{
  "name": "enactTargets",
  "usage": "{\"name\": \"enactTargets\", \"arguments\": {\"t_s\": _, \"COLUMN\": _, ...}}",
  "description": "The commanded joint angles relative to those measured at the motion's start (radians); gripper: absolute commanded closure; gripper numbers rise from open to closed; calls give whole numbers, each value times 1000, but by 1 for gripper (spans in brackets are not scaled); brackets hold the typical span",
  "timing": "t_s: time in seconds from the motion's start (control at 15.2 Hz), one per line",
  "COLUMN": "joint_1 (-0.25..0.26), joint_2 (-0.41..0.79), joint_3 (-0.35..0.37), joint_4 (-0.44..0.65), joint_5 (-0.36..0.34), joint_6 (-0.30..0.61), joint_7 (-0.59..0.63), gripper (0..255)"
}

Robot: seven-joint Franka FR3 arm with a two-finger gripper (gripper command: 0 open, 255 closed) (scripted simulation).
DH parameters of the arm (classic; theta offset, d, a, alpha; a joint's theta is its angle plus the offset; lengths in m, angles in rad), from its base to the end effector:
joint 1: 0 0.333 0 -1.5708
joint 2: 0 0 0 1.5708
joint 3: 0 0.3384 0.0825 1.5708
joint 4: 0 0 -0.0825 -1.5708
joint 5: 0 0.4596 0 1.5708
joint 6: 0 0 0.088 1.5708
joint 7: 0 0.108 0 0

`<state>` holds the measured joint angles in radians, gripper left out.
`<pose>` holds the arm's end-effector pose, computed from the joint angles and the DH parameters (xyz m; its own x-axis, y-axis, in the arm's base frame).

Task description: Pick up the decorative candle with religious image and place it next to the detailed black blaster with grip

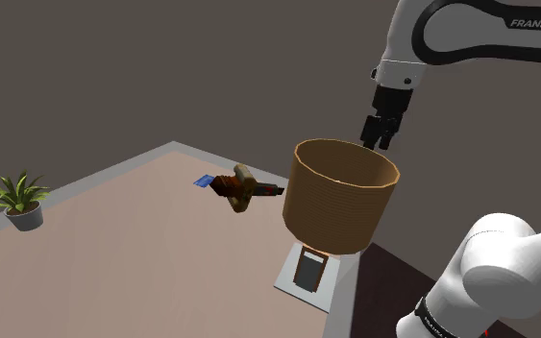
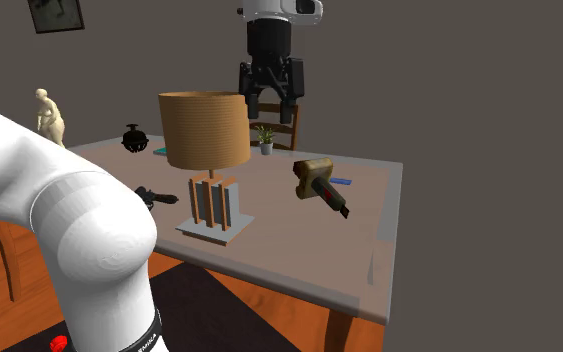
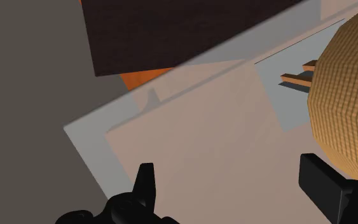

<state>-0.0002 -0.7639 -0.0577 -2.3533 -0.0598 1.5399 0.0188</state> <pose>0.3683 -0.0325 0.5956 0.9969 -0.0604 -0.0499 -0.0595 -0.9980 0.0208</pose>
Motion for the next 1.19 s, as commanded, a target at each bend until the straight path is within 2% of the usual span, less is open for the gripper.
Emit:
{"name": "enactTargets", "arguments": {"t_s": 0.0, "joint_1": 0, "joint_2": 0, "joint_3": 0, "joint_4": 0, "joint_5": 0, "joint_6": 0, "joint_7": 0, "gripper": 0}}
{"name": "enactTargets", "arguments": {"t_s": 0.53, "joint_1": 35, "joint_2": 228, "joint_3": 19, "joint_4": 13, "joint_5": 84, "joint_6": 239, "joint_7": 55, "gripper": 0}}
{"name": "enactTargets", "arguments": {"t_s": 1.12, "joint_1": 75, "joint_2": 528, "joint_3": 37, "joint_4": 131, "joint_5": 177, "joint_6": 454, "joint_7": 84, "gripper": 0}}
